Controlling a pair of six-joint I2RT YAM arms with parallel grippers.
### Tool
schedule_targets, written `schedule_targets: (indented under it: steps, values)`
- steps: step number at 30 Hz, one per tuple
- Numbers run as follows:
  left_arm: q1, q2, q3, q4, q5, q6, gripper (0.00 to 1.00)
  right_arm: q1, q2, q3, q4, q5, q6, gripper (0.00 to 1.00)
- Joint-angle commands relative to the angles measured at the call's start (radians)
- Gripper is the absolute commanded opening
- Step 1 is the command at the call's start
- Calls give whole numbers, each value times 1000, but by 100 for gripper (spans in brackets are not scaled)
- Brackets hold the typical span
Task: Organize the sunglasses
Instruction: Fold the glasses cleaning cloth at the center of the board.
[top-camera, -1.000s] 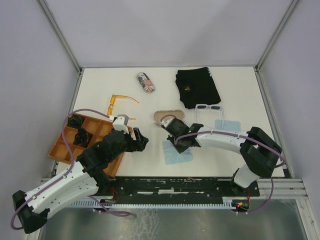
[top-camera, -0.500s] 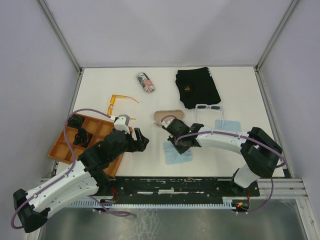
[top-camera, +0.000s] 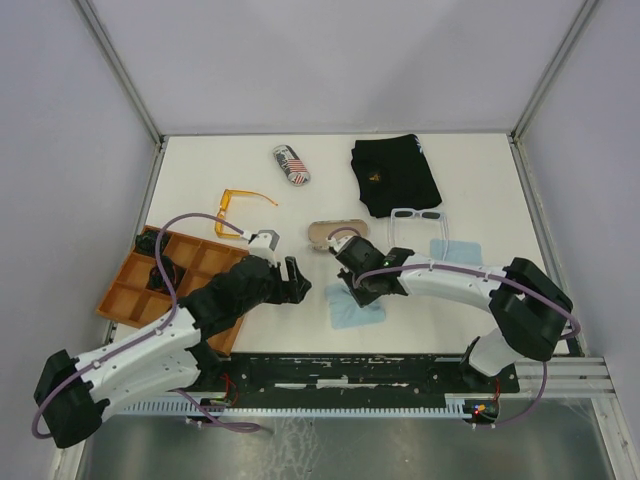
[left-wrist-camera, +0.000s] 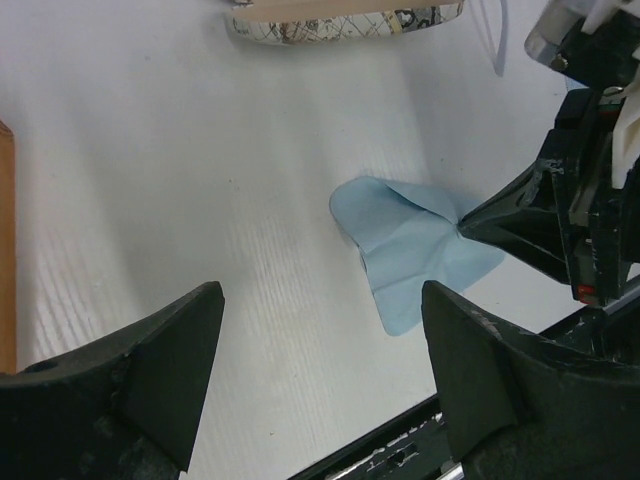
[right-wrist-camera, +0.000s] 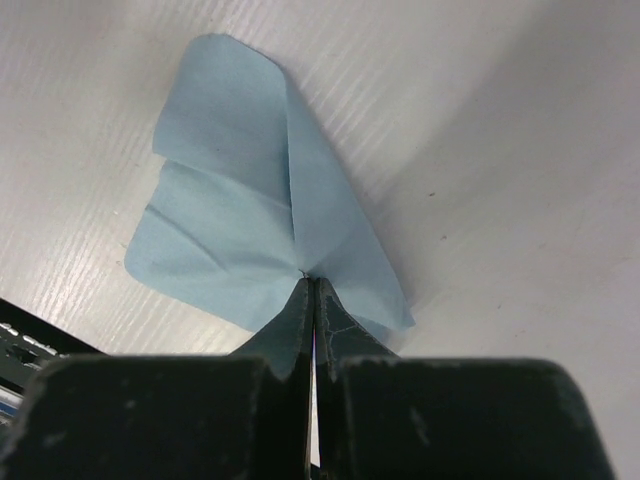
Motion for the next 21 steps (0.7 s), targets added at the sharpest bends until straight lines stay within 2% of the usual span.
schedule_targets:
  steps: [1, 7, 18, 21]
  values:
    - [-3, 108, -4, 178, 39, -57, 84, -17, -43, -36, 61, 14, 57, 0]
    - [-2, 326, 68, 234, 38, -52, 70, -36, -58, -101, 141, -28, 80, 0]
    - [-2, 476, 97, 327, 88, -52, 60, -52, -57, -154, 231, -79, 85, 0]
    - [-2, 517, 102, 354, 120, -55, 51, -53, -59, -163, 243, -79, 88, 0]
